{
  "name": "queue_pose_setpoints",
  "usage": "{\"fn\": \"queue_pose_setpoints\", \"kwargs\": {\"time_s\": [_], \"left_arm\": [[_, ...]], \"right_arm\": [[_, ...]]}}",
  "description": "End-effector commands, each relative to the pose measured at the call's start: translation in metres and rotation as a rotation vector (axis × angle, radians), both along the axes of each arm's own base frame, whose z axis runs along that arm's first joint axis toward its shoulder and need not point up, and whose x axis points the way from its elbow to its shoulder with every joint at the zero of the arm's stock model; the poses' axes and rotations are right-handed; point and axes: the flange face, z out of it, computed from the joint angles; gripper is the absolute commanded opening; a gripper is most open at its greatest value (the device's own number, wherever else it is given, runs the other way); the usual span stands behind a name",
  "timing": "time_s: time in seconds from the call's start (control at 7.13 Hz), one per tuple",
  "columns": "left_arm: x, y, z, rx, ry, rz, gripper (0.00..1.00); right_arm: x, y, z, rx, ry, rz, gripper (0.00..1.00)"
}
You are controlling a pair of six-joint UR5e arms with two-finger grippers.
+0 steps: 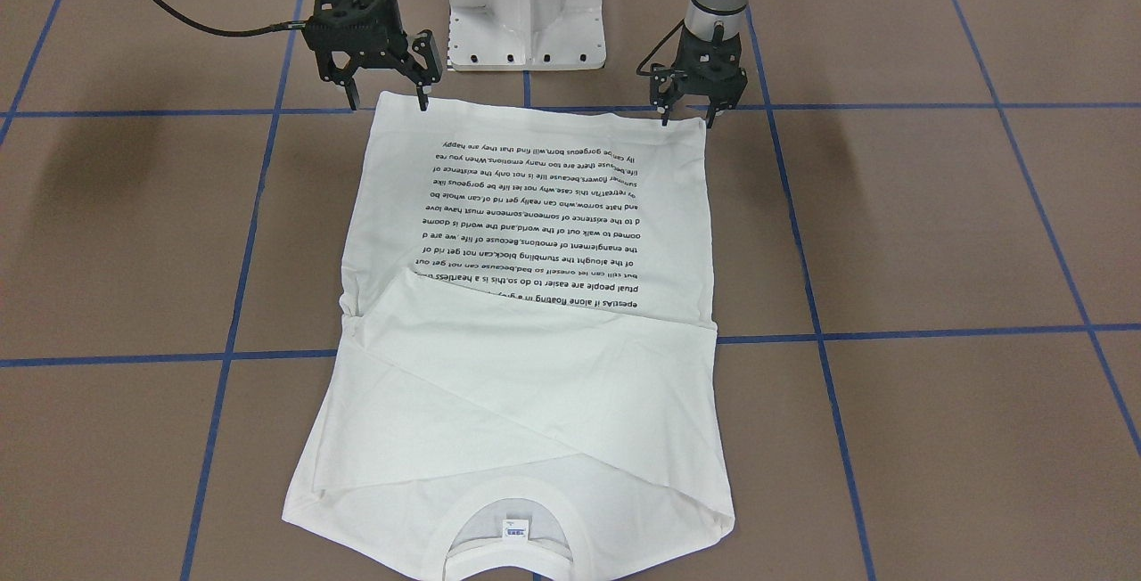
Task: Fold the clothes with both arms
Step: 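Move both grippers to the shirt's side edges near the hem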
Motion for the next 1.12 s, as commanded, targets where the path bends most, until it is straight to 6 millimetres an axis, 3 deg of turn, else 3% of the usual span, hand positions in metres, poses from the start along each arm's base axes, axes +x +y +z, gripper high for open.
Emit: {"fn": "queue_pose_setpoints", "kwargs": {"time_s": [0.0, 0.56, 0.7, 0.84, 0.98], "left_arm": [[0.0, -0.0001, 0.0022, 0.0, -0.005, 0.0, 0.64], [0.001, -0.0011, 0.0081, -0.003, -0.017, -0.002, 0.54], [0.0017, -0.0012, 0.0095, -0.004, -0.02, -0.002, 0.41], [0.0014, -0.0011, 0.0088, -0.003, -0.018, -0.002, 0.12], [0.0011, -0.0003, 0.0091, -0.004, -0.02, 0.0, 0.0]], "right_arm": [[-0.0003, 0.0004, 0.0002, 0.001, 0.001, 0.0, 1.0], [-0.0013, 0.0021, 0.0001, 0.004, 0.001, -0.001, 1.0], [-0.0017, 0.0027, 0.0001, 0.004, 0.001, -0.003, 1.0], [-0.0023, 0.004, 0.0008, 0.004, 0.003, -0.005, 1.0], [-0.0021, 0.0048, 0.001, 0.005, 0.003, -0.006, 1.0]]}}
